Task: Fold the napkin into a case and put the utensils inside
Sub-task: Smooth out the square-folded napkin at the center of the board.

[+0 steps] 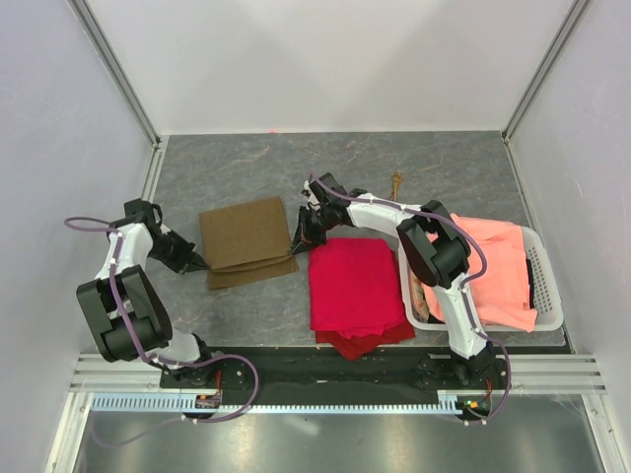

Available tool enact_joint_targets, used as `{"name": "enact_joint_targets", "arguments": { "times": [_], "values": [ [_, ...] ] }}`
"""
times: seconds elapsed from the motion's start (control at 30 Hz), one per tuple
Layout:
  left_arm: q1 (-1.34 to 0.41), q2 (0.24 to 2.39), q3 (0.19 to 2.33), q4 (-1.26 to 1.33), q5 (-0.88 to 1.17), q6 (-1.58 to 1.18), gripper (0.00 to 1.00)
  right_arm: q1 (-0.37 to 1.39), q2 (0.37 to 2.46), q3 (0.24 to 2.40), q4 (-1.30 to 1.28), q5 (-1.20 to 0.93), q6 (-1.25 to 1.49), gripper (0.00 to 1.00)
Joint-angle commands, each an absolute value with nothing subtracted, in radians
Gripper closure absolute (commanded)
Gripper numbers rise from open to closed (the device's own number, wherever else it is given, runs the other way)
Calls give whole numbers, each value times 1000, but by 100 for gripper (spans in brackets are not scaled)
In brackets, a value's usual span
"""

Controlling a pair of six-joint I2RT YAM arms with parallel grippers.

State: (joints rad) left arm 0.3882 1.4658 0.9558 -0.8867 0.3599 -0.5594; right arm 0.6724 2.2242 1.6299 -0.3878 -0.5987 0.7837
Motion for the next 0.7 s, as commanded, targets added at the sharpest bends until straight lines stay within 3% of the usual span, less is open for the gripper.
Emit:
{"name": "enact_joint_targets", "arguments": {
  "times": [0.0,0.67],
  "values": [
    [388,1445,931,-931,310,-543,98,675,2151,1592,-364,-601,758,100],
    [390,1483,881,-959,235,-563,98,692,2178,1539,-351,-563,756,100]
  ]
}}
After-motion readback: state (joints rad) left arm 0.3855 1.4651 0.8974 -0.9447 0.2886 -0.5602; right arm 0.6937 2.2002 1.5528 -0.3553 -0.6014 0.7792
